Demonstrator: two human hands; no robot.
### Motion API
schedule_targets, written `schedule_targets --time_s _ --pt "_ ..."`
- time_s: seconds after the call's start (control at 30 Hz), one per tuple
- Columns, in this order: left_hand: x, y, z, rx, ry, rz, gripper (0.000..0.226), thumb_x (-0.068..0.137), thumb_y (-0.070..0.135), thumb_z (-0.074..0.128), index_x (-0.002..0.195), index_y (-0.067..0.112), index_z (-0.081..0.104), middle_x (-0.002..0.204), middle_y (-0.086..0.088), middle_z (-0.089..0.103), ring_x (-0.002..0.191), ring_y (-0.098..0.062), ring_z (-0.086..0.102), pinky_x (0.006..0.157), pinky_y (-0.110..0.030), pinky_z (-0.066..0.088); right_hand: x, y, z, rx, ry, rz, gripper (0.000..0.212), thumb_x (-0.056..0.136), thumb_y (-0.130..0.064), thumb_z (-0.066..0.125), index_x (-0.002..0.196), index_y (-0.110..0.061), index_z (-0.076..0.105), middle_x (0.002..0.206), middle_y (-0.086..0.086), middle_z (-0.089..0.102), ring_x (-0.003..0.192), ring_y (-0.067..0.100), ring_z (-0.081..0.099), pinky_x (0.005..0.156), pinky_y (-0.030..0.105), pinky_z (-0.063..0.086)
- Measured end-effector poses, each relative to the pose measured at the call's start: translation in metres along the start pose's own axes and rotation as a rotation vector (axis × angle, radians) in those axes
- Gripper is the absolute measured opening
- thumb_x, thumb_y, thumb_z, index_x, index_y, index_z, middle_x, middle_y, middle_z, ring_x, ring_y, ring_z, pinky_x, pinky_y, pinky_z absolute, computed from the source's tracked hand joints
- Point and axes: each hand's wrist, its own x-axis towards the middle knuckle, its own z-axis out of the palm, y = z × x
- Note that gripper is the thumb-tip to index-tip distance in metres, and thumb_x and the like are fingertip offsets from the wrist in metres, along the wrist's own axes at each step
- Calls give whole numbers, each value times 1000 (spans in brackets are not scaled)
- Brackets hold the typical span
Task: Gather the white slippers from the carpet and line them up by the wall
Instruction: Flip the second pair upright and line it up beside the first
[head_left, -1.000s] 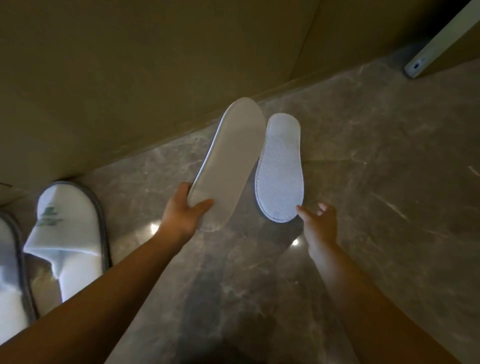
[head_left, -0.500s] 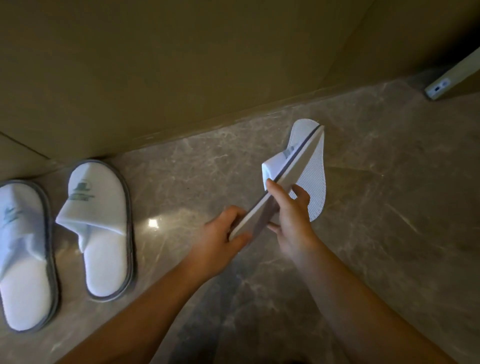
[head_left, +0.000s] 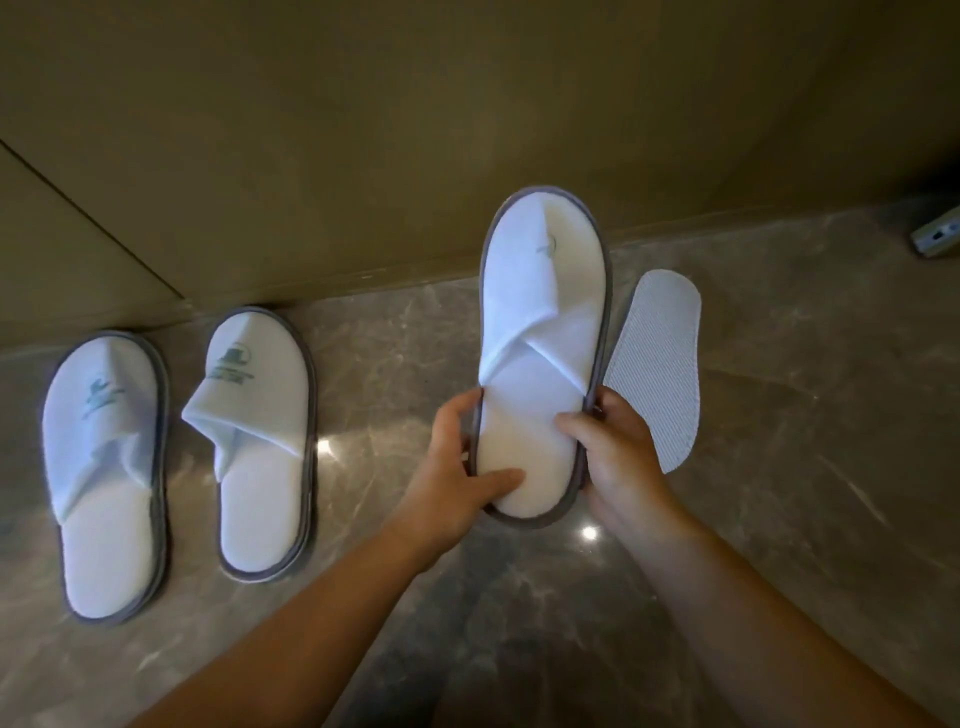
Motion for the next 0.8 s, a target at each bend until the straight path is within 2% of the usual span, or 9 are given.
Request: schedule_targets --time_s 0.1,0.17,0.23,0.33,0.43,0.53,0.6,0.7,0.8 --pt "-2 -14 -14 93 69 -38 81 72 12 68 132 33 16 95 4 56 90 -13 58 73 -32 55 2 14 5 -149 -54 11 24 77 0 56 96 -12 52 85 -2 60 86 19 58 71 30 49" --pt "-6 -24 -23 254 60 -52 74 73 15 68 131 25 24 94 1 59 89 -16 59 83 -38 53 6 27 9 -252 -62 56 30 78 -4 56 105 -16 49 92 -3 58 90 19 55 74 33 46" --pt "-10 -34 -38 379 90 -73 67 73 20 68 129 21 31 109 -4 59 98 -16 56 91 -36 48 12 42 15 -335 -62 109 41 80 -6 55 118 -15 44 102 0 53 95 20 51 79 35 42" --pt "-11 -49 -70 547 193 -86 64 75 25 65 130 23 33 135 -4 45 120 -19 45 98 -32 38 20 68 31 -398 -71 155 45 81 -5 53 124 -14 41 104 0 47 94 18 46 78 34 38" --pt "-13 -63 -101 709 279 -88 63 75 27 66 129 23 35 139 -5 41 125 -22 40 103 -36 36 30 87 45 -462 -97 166 43 82 -3 51 124 -11 43 112 8 51 96 20 46 80 34 39" --pt "-12 -77 -118 901 264 -124 70 75 30 65 134 23 28 147 -5 28 135 -26 22 111 -43 22 42 98 48 -584 -120 170 43 85 -8 49 127 -10 41 123 13 51 98 22 47 83 36 40" --pt "-10 -83 -122 1010 218 -154 74 76 34 63 137 26 21 152 -3 16 140 -27 9 114 -45 14 47 101 46 -704 -80 113 46 87 -12 49 131 -9 36 132 16 48 110 28 49 91 39 41" --pt "-2 -88 -115 1114 144 -98 74 79 40 58 138 28 15 154 -2 6 141 -28 -2 114 -45 7 47 102 40 -942 57 -66 68 80 -22 62 136 -6 28 138 21 42 125 36 42 104 45 37" --pt "9 -88 -102 1147 82 -30 75 80 43 55 139 28 12 155 -2 4 141 -28 -5 114 -44 5 35 107 44 -1138 57 -64 97 65 -45 72 139 -11 20 140 17 38 125 33 39 103 43 36"
